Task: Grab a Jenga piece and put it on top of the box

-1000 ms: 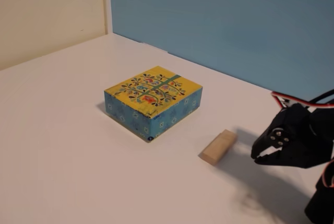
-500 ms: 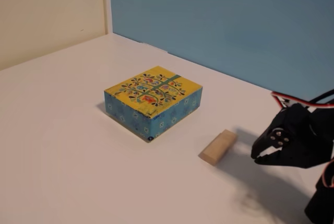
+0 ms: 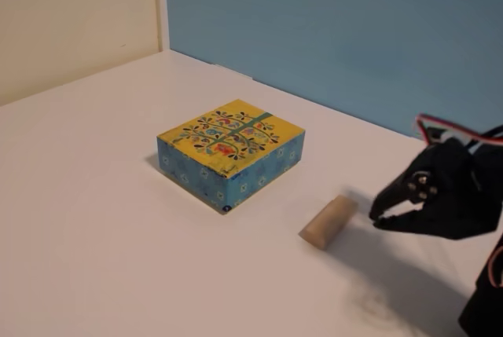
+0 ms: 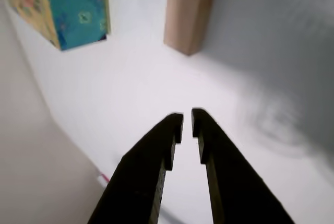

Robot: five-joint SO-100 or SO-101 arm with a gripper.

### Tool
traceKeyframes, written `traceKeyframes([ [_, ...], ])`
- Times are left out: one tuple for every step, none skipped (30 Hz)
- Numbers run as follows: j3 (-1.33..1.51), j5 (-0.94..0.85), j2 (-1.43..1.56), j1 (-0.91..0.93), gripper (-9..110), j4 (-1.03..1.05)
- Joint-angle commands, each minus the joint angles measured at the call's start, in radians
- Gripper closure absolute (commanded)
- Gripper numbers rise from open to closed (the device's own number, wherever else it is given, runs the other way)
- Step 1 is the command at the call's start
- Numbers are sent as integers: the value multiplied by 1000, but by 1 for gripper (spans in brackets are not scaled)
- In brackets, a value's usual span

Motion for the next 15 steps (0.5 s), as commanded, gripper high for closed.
traceKeyframes([
  [-72,18,-17,-31,101,17],
  [-87,28,-35,-37,101,25],
  [-107,34,-64,-43,102,28],
  [-129,38,-101,-49,102,31],
  [-153,43,-137,-55,102,31],
  [-175,51,-167,-57,102,31],
  [-195,58,-190,-58,102,31],
  [-213,63,-210,-60,102,31],
  [-227,67,-225,-61,102,31],
  [-238,72,-239,-61,102,31],
  [-247,75,-255,-64,102,31],
  [-253,78,-273,-67,102,29],
  [-259,83,-293,-71,102,26],
  [-264,87,-316,-77,102,21],
  [-268,94,-337,-81,102,15],
])
